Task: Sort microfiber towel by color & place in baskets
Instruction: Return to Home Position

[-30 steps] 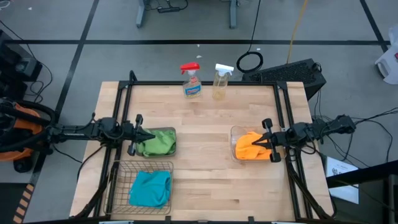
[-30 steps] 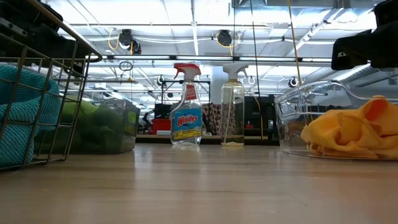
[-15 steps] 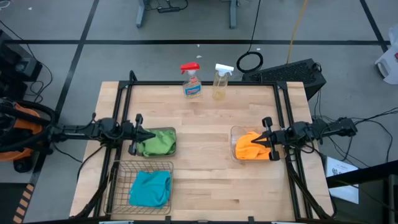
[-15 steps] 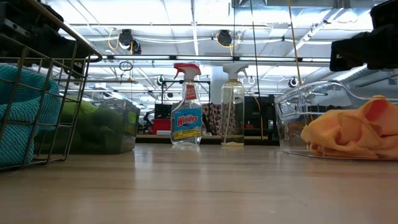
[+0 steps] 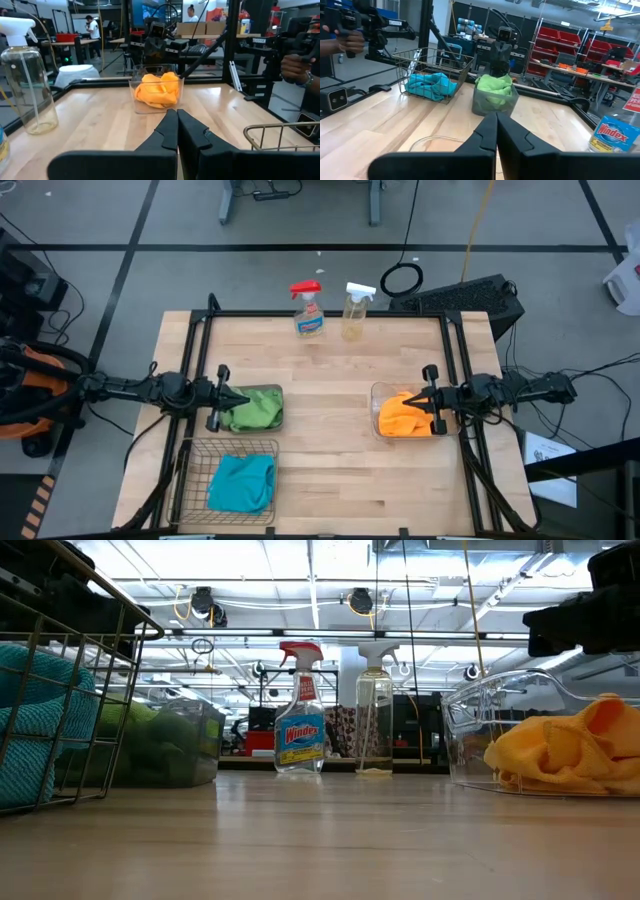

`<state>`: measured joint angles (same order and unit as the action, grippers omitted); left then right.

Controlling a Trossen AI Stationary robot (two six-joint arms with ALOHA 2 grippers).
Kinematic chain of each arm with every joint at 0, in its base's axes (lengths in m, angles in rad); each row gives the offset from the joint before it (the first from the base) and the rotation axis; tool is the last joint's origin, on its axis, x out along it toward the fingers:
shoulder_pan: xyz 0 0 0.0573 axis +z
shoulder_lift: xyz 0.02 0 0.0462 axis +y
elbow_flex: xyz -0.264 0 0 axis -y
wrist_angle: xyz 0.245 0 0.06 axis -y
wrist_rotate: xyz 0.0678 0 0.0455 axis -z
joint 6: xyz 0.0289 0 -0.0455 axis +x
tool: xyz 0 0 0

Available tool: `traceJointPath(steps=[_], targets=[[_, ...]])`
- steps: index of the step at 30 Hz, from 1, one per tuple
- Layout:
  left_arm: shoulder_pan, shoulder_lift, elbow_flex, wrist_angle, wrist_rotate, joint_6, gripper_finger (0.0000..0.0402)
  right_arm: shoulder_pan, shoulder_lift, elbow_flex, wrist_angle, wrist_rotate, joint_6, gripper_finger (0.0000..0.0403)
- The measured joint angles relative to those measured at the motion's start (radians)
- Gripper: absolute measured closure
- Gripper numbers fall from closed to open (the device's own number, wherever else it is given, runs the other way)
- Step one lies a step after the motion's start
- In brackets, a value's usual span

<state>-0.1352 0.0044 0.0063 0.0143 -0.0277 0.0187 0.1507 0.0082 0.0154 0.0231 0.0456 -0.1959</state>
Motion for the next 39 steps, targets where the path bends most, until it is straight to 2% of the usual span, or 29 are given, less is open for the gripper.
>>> traceJointPath(steps=[18, 39], targets=[[0.0, 0.0, 0.0, -0.002, -0.007, 0.014, 0.0402, -0.141, 0.0, -0.001, 0.005, -0.127, 0.028, 0.0403], [0.0, 0.002, -0.001, 0.001, -0.034, 0.022, 0.0402, -0.141, 0.0, -0.001, -0.005, -0.07, 0.084, 0.0403]])
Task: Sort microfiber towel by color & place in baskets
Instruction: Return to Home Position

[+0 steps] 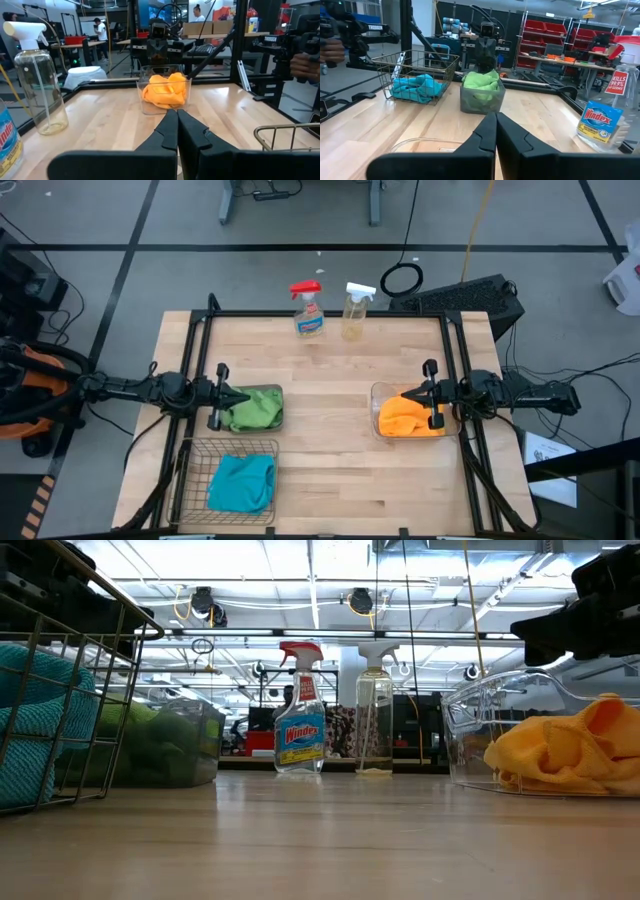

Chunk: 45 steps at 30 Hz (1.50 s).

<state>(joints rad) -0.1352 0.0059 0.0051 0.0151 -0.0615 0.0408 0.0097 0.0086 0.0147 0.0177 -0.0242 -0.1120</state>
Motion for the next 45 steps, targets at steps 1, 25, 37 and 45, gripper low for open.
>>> traceJointPath(steps=[1, 25, 37, 45], targets=[[0.0, 0.0, 0.0, 0.0, 0.0, 0.005, 0.0402, 0.0, 0.0, 0.0, 0.0, 0.0, 0.0, 0.0403], [0.114, 0.0, -0.001, -0.006, 0.052, -0.006, 0.0402, 0.0, 0.0, 0.0, 0.0, 0.001, -0.004, 0.0403], [0.114, 0.0, -0.001, -0.001, 0.057, -0.007, 0.0375, 0.0, 0.0, 0.0, 0.0, 0.001, -0.004, 0.0403], [0.114, 0.0, -0.001, 0.0, 0.057, -0.007, 0.0374, 0.0, 0.0, 0.0, 0.0, 0.001, -0.004, 0.0403]])
